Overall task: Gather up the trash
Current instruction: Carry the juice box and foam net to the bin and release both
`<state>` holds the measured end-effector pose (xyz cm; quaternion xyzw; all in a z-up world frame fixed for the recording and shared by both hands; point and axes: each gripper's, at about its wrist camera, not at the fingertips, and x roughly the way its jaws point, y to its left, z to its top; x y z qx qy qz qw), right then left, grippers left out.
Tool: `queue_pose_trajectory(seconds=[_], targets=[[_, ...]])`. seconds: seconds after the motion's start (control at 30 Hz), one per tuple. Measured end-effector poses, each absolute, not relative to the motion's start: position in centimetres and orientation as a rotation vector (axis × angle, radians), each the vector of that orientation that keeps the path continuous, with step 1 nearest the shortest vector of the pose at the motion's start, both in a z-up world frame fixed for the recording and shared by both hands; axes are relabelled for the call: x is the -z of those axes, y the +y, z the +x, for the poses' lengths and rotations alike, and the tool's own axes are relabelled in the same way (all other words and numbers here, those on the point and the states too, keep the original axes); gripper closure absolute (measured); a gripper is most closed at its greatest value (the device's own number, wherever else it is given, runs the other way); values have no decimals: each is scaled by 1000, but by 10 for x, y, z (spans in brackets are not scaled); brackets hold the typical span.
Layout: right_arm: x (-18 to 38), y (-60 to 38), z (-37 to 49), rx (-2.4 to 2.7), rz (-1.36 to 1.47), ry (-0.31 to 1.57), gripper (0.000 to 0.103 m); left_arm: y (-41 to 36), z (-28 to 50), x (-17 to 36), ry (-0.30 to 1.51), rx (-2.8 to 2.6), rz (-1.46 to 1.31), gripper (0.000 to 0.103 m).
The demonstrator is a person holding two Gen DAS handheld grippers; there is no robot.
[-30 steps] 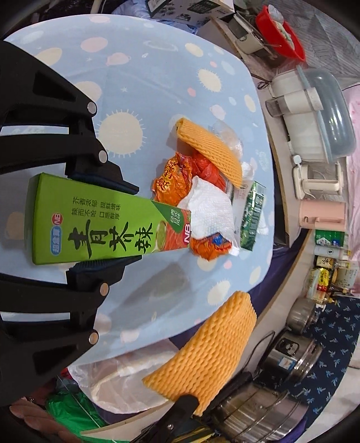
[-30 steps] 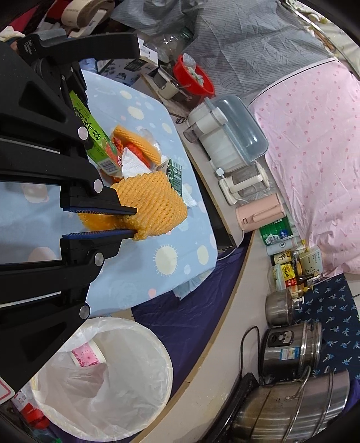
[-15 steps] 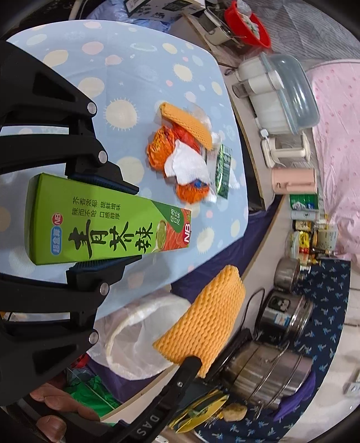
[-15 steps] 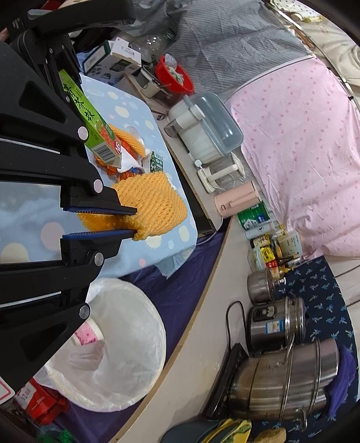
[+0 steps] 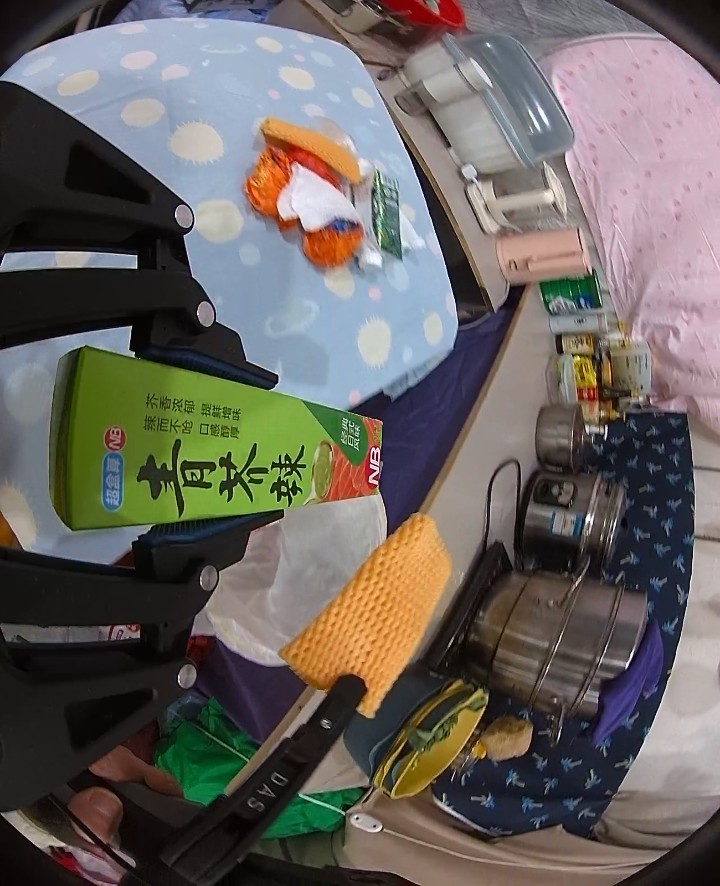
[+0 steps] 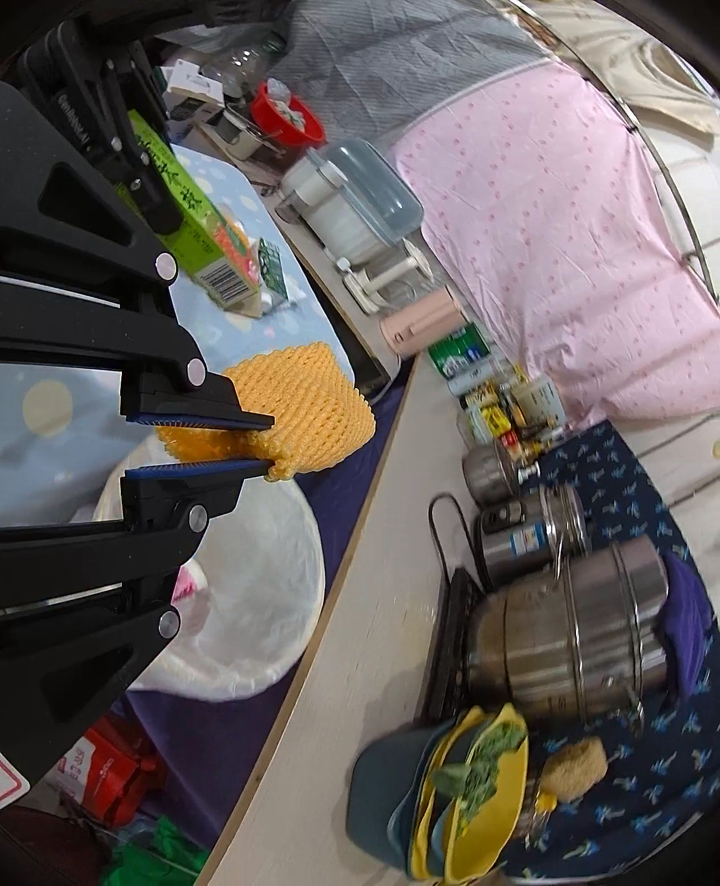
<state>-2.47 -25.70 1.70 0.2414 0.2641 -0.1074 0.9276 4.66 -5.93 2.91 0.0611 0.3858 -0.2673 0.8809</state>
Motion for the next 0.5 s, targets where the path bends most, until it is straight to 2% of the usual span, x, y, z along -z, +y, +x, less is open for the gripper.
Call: queue_pose_trajectory(seconds=[0.5], targets=[[19, -318, -47, 368, 544, 589, 93, -146, 67, -4, 885, 671, 133, 63]])
